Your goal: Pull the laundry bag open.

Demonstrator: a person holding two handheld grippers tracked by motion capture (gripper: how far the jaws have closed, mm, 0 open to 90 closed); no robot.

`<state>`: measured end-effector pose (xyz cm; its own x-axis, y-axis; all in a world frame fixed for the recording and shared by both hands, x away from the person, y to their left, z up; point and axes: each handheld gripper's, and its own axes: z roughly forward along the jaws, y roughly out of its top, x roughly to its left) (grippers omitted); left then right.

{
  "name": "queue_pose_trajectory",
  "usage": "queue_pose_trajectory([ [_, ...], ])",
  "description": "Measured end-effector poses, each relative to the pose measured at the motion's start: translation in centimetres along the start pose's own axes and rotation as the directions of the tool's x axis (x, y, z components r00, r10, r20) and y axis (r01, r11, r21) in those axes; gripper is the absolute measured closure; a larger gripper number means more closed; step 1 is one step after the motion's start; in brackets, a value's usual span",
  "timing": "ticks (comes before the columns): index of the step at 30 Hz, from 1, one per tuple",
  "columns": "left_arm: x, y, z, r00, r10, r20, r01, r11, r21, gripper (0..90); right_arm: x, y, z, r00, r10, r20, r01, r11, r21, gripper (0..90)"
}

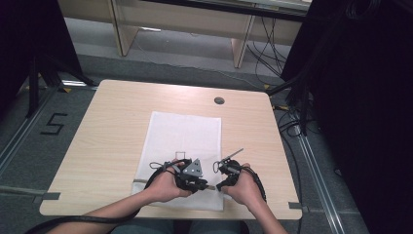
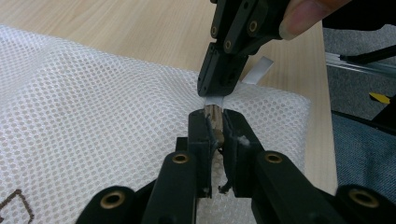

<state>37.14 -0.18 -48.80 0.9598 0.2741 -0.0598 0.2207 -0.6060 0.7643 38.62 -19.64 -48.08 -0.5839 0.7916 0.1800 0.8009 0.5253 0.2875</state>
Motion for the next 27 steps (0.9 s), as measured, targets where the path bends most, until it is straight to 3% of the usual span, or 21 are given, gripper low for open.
queue_pose_trajectory([
  [27, 0.0, -0.1, -1.2, 0.9997, -0.024, 0.001, 0.024, 0.9997, -0.007, 82.0, 0.0, 0.0, -0.1, 0.9999, 0.014, -0.007, -0.014, 1.0, 0.001, 90.0],
])
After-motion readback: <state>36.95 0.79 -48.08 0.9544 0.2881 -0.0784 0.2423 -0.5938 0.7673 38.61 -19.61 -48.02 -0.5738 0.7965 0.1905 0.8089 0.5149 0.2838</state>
